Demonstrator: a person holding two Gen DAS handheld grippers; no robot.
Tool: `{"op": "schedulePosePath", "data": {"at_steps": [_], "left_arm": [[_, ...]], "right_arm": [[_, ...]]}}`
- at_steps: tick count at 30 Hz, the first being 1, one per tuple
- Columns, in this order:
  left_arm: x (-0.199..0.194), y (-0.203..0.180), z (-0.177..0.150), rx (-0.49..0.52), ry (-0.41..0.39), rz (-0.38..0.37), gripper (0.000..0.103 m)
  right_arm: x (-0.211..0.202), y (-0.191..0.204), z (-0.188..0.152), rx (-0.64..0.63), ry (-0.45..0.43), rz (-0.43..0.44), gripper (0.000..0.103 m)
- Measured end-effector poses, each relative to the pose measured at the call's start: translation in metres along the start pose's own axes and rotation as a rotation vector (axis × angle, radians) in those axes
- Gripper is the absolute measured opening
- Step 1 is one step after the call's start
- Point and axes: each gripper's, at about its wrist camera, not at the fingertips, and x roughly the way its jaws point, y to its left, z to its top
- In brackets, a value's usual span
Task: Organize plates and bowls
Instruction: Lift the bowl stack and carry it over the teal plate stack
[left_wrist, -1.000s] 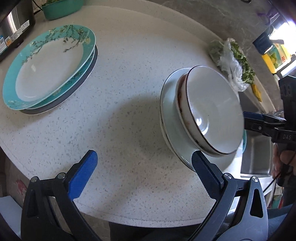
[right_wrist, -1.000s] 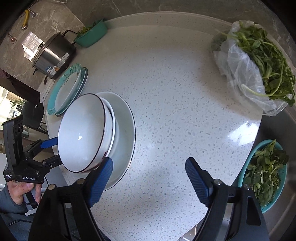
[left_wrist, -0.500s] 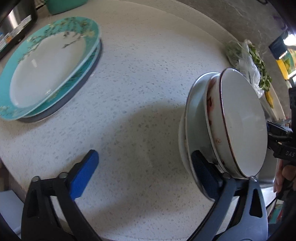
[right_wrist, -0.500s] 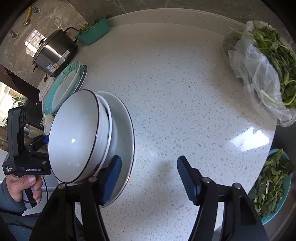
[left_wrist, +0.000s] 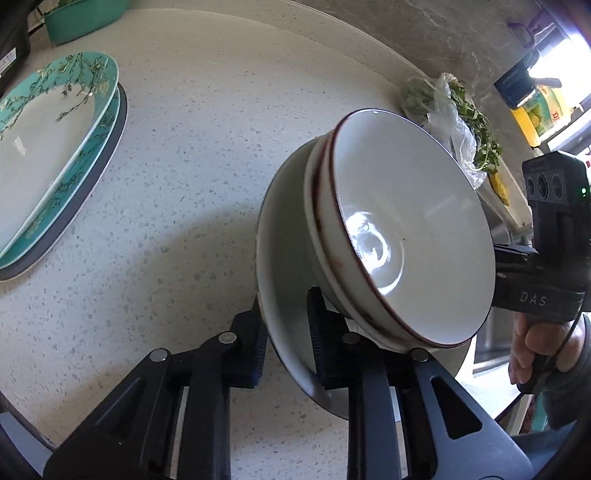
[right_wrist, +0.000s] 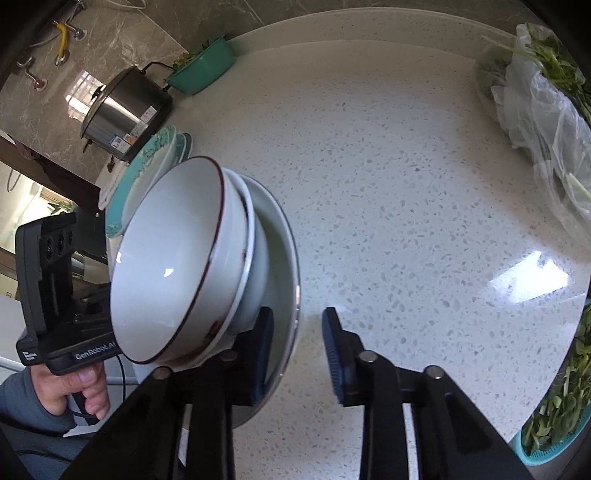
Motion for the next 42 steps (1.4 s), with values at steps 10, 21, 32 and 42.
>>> {"op": "schedulePosePath", "data": {"at_steps": [10,21,32,42], "left_arm": [[-0.005,-0.011,0.004,0.032,-0.034,0.056,0.017],[-0.016,-0.014,0.001,0.054,-0.043,0.1,0.015],[-0.064,-0.017,0.004,0.073,-0.097,0.121,0.015],[-0.15,0.042,0.023,0.068,-0.139,0.154,0.015]], "right_arm": [[0.003,0.005,0.004,-0.005,0.003,-0.002,0.019],[0.004,0.009,-0.003,0.009,-0.01,-0.02,0.018],[-0.018,0.036,0.003,-0.013,-0.049,-0.02,0.018],[-0.022,0.121,0.046,-0.082,-0.103,0.002,0.018]]}}
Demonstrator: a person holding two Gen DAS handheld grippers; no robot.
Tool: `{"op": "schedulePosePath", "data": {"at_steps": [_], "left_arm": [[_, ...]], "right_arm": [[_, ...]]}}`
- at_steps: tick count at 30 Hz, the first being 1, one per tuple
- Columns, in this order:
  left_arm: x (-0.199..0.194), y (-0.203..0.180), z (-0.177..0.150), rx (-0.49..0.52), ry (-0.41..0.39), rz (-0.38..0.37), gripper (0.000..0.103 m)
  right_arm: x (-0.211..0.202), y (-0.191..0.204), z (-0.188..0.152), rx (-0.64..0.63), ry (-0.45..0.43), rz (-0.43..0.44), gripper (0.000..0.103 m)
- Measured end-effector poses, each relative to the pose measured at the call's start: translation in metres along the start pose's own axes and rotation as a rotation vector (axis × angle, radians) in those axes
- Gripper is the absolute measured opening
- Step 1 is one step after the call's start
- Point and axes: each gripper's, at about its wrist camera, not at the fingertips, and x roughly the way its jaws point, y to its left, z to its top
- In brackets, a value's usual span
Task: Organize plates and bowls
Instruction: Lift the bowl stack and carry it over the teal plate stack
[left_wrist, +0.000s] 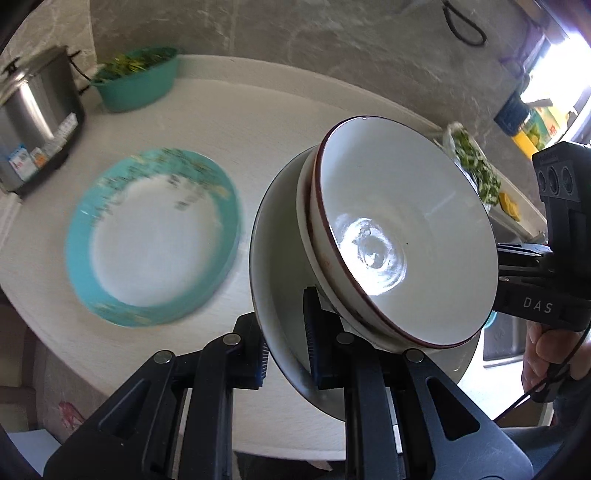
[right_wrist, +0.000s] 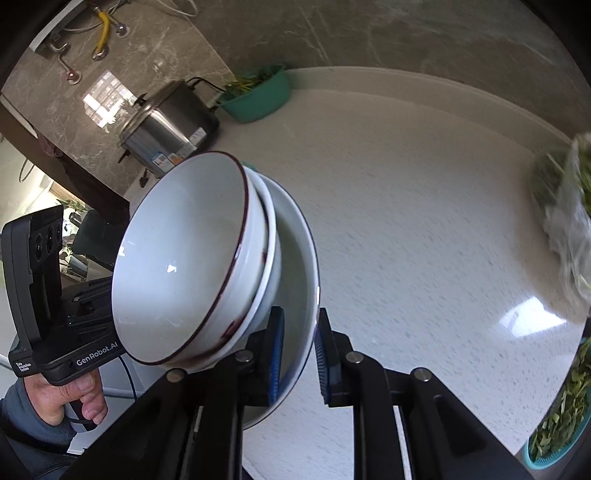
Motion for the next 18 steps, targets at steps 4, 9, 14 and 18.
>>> {"op": "schedulePosePath", "data": {"at_steps": [4,9,14,18], "left_arm": [[-0.031,0.043,0.016,-0.001,-0.021,0.013,0.014],[-0.054,0.09,0.035,0.005,-0.043,0.018,0.015],[-0.049,0.139,0.045,-0.008,-0.029,0.018,0.014],[-0.033,0.167,0.048,-0.005,-0.011,0.017,0.014]], "right_arm": [[0.006,0.033,0.023,-0.01,-0.02,0.019,0.018],[0.023,0.074,0.056,-0.043,-0.032,0.015,0.018],[0.051,0.095,0.074,-0.044,-0.016,0.007,0.018],[0.076,0.102,0.085,-0.038,0.0,-0.002,0.018]]}}
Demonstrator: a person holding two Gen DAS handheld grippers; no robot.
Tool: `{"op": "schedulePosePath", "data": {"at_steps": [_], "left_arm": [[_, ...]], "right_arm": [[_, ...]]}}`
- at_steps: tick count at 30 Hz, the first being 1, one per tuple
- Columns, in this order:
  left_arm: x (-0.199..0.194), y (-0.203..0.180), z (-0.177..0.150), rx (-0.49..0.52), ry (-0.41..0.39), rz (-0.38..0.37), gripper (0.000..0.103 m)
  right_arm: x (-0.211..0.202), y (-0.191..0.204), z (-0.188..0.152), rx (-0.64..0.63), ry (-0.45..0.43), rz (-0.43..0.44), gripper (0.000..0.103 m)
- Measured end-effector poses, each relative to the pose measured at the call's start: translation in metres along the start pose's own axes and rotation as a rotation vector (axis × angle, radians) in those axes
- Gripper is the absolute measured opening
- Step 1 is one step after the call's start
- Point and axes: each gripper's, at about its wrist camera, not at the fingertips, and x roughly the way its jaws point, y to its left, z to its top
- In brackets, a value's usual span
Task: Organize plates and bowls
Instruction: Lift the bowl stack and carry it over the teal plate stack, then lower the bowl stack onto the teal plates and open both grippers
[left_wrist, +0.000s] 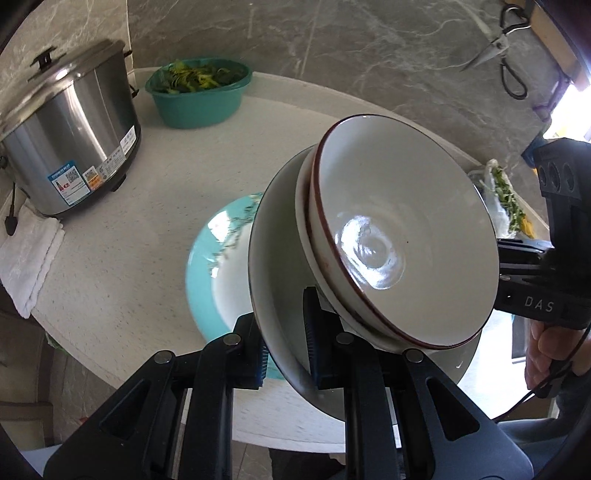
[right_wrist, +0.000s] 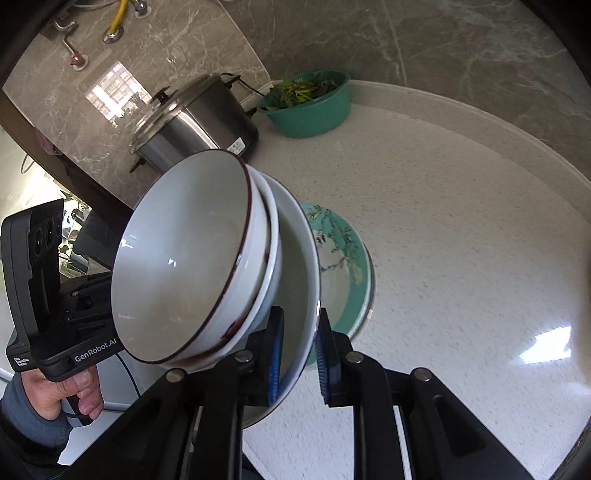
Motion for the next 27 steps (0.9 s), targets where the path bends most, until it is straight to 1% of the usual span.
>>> {"op": "schedulePosePath", "data": {"at_steps": [4,9,14,22,27], "left_arm": [[0.03,0.022,0.002,0.008,0.031,-0.001,0.014],[0.062,0.045,0.0,0.027,0.075,-0.001,0.014],[0.082,0.059,-0.001,0.036,0.088,-0.013,0.014],[0.099,0.065,0.001,0.066,0.098,-0.021,0.014],[0.099,0.062,0.002,0.079,0.084,-0.014,0.014]], "right_arm": [[0.029,-0.001,0.008,0.016,0.021,-0.008,0.018],[0.06,-0.007,0.009,0.045,0.057,-0.032,0.018],[0.076,-0.01,0.006,0.065,0.07,-0.054,0.018],[0.091,-0.016,0.003,0.091,0.077,-0.075,0.018],[0.093,-0.016,0.002,0.095,0.064,-0.08,0.018]]}}
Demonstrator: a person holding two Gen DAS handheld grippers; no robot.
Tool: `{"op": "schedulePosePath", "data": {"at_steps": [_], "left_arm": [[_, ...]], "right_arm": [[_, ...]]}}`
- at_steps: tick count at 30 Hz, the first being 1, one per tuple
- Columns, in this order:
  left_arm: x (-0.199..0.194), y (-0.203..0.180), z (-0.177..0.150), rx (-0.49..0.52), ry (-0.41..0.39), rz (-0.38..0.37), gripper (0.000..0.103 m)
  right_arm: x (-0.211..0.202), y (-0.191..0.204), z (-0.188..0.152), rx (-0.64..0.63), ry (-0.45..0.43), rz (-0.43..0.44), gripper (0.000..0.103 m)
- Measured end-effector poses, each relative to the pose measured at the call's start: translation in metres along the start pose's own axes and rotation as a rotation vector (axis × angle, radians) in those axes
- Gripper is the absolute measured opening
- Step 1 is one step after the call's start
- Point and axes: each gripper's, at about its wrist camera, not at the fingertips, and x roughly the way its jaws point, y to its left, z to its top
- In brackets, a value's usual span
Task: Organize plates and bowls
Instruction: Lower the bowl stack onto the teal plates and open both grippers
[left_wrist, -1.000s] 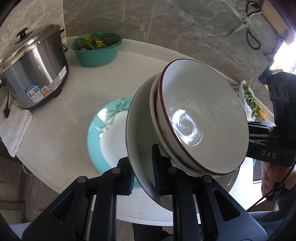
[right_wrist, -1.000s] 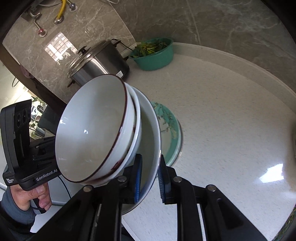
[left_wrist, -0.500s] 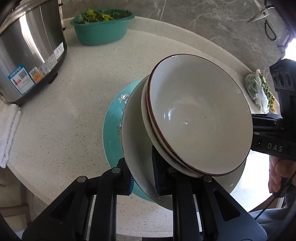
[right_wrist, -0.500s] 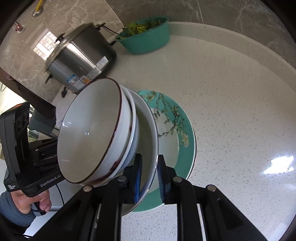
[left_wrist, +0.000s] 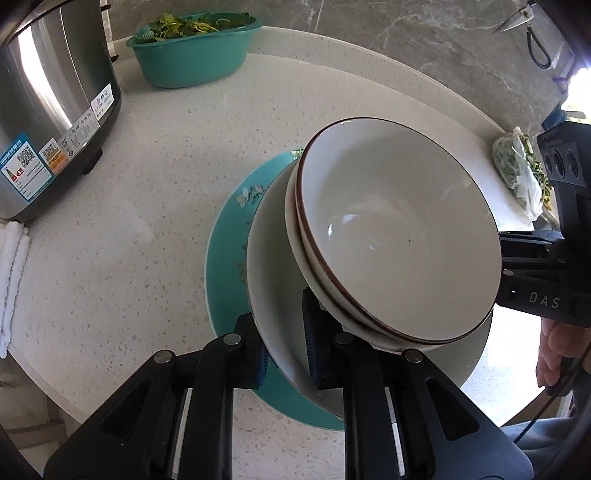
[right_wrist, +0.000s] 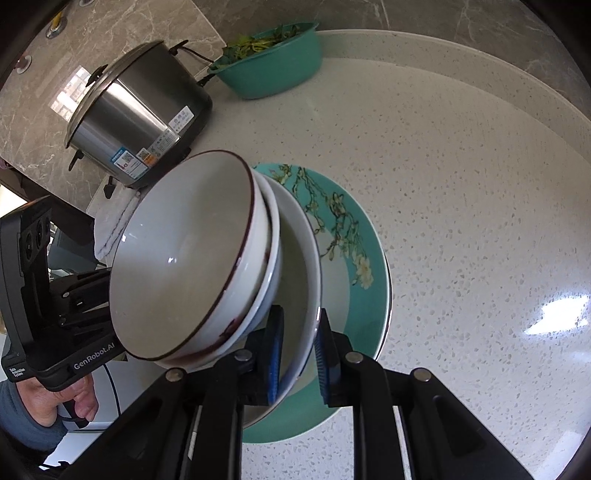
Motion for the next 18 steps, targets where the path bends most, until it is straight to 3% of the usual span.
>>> {"op": "schedulePosePath", "data": {"at_steps": [8,11,12,15,17,18], "left_arm": [[-0.002,-0.003,-0.006,-0.013,-0.028,0.007,0.016],[-0.007,-0.003,-0.011,-0.02,-0.038,0.01,0.024],[-0.009,-0.002,-0.013,-0.026,-0.039,0.02,0.034],[-0.02,0.001,-0.019,-0.045,-0.057,-0.002,0.043],[-0.03,-0.002,-0.023,-0.047,-0.066,0.019,0.067],[-0.035,-0.001,-0.025,-0.059,-0.067,0.023,0.093]], "right_arm": [[-0.003,0.004,-0.003,-0.009,-0.025,-0.024,0.021],[-0.007,0.004,-0.005,-0.005,-0.038,-0.054,0.03],[-0.009,0.004,-0.007,-0.002,-0.044,-0.064,0.033],[-0.018,0.002,-0.013,0.016,-0.064,-0.076,0.041],[-0.026,0.001,-0.018,0.025,-0.082,-0.074,0.046],[-0.032,0.001,-0.021,0.028,-0.094,-0.078,0.052]]}}
